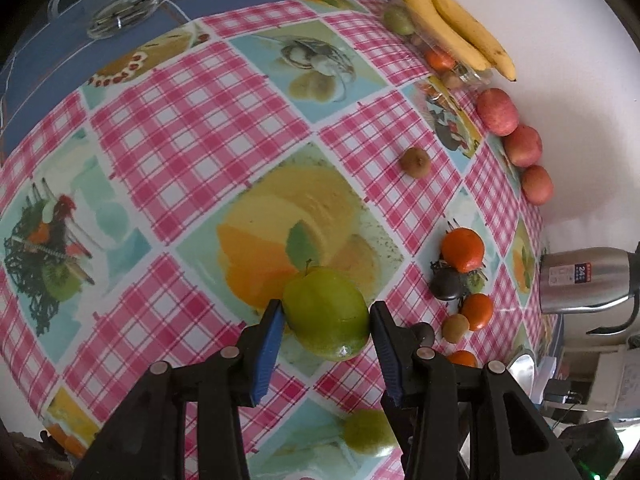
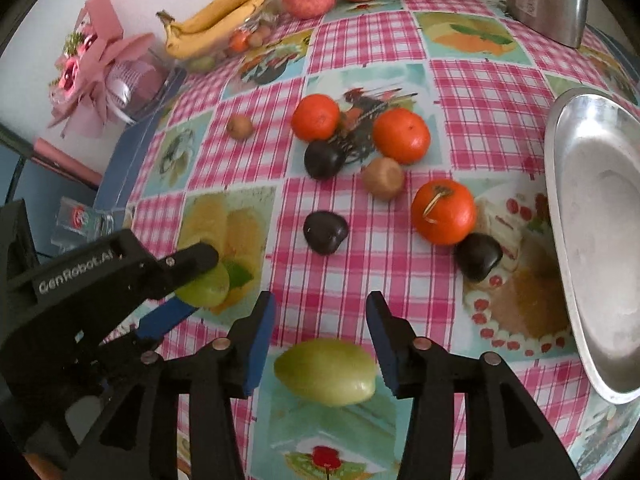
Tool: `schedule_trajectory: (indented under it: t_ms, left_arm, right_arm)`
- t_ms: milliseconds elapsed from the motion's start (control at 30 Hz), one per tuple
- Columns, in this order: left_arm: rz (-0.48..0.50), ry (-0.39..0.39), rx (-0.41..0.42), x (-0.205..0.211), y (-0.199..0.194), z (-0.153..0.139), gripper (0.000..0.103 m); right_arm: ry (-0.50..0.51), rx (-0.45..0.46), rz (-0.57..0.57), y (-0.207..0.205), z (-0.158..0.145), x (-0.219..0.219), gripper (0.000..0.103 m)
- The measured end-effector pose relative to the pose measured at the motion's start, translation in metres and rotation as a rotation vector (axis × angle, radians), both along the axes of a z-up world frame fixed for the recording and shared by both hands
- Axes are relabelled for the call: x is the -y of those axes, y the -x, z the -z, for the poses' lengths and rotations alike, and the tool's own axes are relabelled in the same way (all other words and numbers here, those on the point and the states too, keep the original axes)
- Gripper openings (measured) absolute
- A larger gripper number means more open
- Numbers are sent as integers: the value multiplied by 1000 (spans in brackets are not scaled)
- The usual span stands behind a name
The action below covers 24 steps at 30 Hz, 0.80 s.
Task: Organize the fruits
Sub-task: 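Close the right tool on the green pear and lift it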
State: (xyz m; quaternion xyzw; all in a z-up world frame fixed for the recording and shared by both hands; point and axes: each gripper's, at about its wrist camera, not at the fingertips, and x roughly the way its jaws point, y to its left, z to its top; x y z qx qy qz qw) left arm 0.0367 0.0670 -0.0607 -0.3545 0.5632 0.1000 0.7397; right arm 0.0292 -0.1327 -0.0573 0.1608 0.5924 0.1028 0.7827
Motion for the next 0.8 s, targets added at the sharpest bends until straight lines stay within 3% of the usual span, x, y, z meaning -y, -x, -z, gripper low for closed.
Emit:
schedule_trajectory:
  t_ms: [267,800]
  left_arm:
    - [2,0,-6,0,4,-1,47]
    - [-8,13,-27,1,4,4,47]
  right_arm:
    - [41,-23,-25,4,0,-7,53]
    - [61,-41,-87,0,14,-19,54]
